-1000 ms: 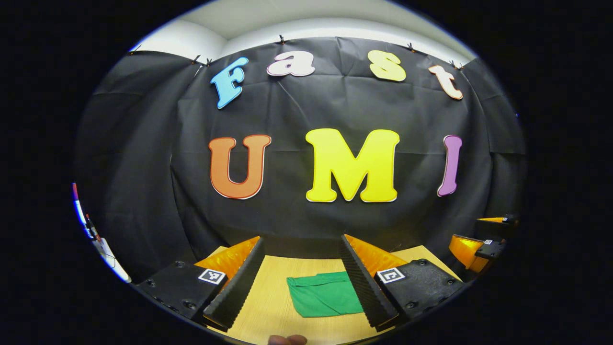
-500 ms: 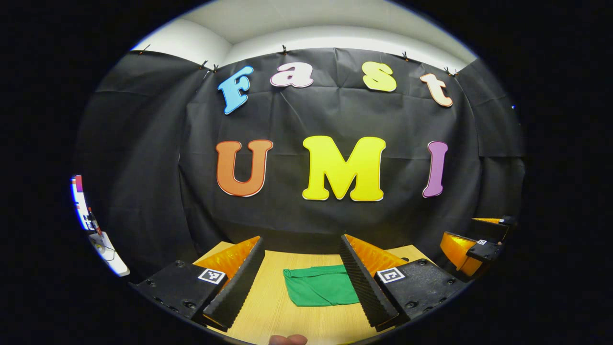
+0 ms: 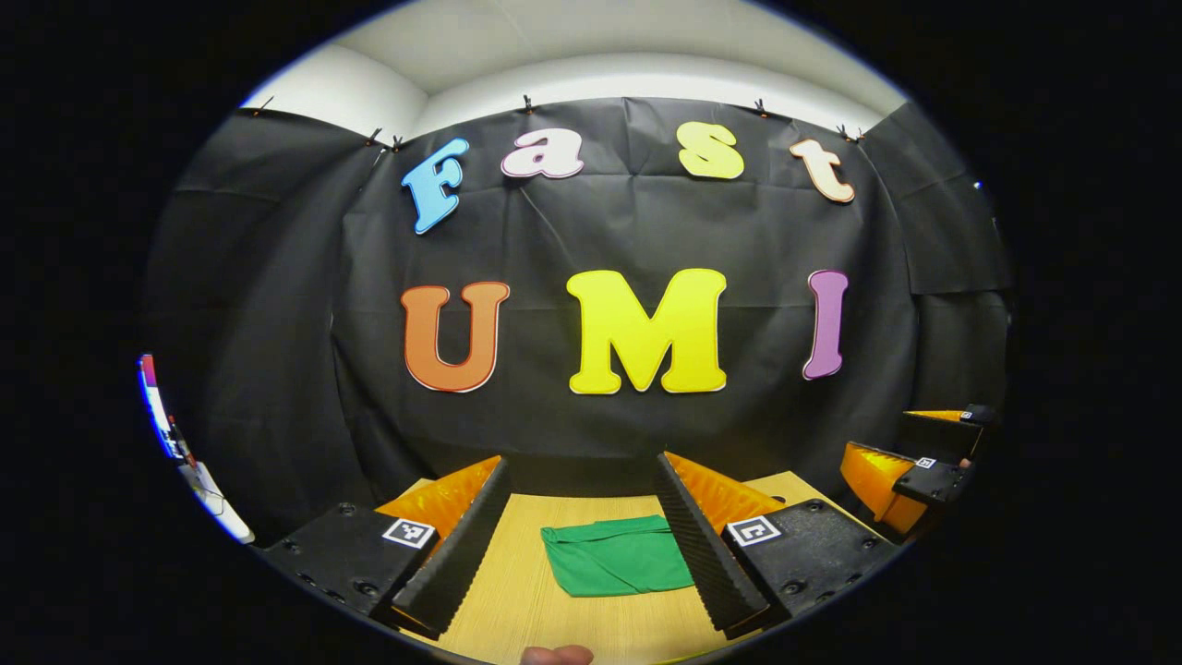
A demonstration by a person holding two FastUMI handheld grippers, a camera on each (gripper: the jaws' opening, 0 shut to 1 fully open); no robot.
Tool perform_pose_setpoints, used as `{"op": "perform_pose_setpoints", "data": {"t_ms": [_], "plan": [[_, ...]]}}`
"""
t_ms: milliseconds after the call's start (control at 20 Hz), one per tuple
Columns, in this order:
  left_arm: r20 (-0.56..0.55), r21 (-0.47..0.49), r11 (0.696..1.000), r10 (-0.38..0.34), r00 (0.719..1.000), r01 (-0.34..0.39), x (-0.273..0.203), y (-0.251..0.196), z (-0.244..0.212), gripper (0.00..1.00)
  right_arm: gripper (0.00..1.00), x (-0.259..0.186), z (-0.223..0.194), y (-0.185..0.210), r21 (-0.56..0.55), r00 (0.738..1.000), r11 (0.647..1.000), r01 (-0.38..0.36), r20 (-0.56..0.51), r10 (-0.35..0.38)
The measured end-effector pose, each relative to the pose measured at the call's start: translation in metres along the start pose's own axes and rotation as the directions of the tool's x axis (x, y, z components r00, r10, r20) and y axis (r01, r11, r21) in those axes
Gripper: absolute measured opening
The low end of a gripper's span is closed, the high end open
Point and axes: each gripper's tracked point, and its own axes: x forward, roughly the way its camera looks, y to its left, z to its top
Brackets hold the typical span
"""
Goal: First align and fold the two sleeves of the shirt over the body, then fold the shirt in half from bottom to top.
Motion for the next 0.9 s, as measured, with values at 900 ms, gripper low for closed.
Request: {"op": "perform_pose_setpoints", "data": {"t_ms": [900], "plan": [[-0.033,-0.013,1.000,-0.004,0.999,0.004,0.013,0.001,-0.012,0.99,0.97,0.023,0.001,0.001,0.018,1.000,1.000,0.005,0.012,-0.005]]}}
